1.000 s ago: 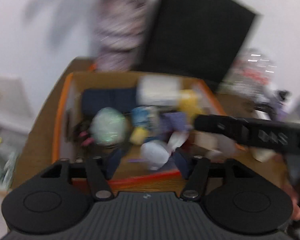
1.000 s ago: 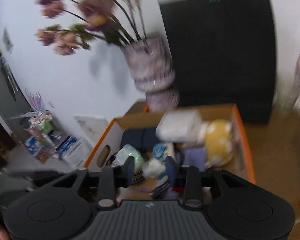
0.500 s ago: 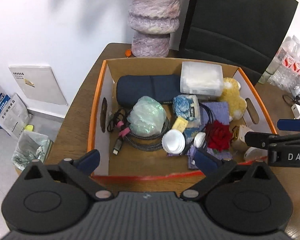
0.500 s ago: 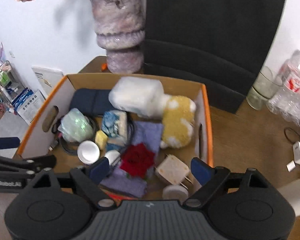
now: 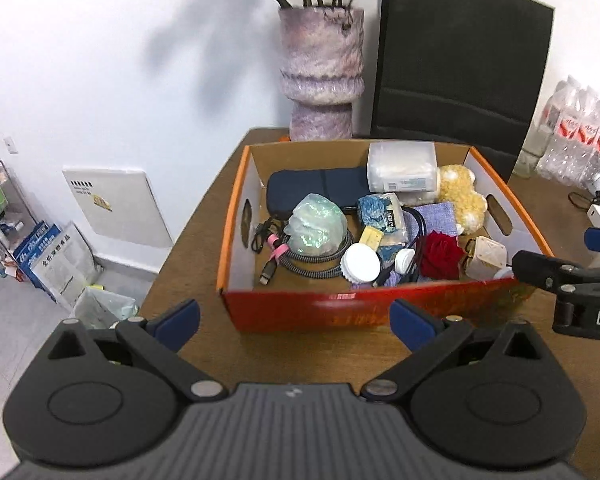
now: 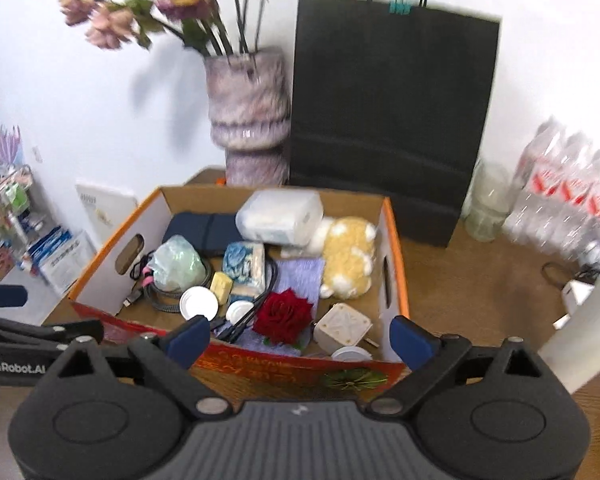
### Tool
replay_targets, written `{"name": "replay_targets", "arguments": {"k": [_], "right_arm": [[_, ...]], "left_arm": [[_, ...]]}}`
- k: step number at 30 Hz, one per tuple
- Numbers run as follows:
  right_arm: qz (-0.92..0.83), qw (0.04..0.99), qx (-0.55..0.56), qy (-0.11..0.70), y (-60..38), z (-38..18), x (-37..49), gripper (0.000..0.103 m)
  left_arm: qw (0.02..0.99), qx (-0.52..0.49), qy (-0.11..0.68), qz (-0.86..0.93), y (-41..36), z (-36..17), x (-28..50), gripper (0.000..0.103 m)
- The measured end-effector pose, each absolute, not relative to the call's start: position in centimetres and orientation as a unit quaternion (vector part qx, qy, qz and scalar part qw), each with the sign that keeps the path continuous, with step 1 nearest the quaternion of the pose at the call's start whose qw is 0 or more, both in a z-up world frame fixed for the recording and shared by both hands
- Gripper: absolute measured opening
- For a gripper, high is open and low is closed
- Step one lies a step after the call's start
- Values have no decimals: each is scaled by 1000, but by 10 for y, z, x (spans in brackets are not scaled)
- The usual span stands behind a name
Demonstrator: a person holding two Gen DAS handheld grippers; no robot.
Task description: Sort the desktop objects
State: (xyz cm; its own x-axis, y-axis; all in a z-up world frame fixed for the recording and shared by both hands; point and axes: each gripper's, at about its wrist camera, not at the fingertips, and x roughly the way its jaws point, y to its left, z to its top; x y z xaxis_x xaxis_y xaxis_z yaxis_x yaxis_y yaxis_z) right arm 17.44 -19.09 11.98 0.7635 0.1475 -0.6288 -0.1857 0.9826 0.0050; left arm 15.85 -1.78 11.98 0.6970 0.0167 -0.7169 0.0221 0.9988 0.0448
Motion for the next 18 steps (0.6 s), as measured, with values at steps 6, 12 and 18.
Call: {"name": "replay_targets", "arguments": {"k": [6,12,18], "right_arm": [[113,958,-19,262,-190,91,107,100],[111,949,8,294,-185,41,66,101],[81,937,27,338,-187,3,48,101]], "left_arm": [[943,-1,332,-25,-3,87,91,103],[939,-14,344,-20,6,41,45,103],[935,18,353,-27,1,14,32,103]]}}
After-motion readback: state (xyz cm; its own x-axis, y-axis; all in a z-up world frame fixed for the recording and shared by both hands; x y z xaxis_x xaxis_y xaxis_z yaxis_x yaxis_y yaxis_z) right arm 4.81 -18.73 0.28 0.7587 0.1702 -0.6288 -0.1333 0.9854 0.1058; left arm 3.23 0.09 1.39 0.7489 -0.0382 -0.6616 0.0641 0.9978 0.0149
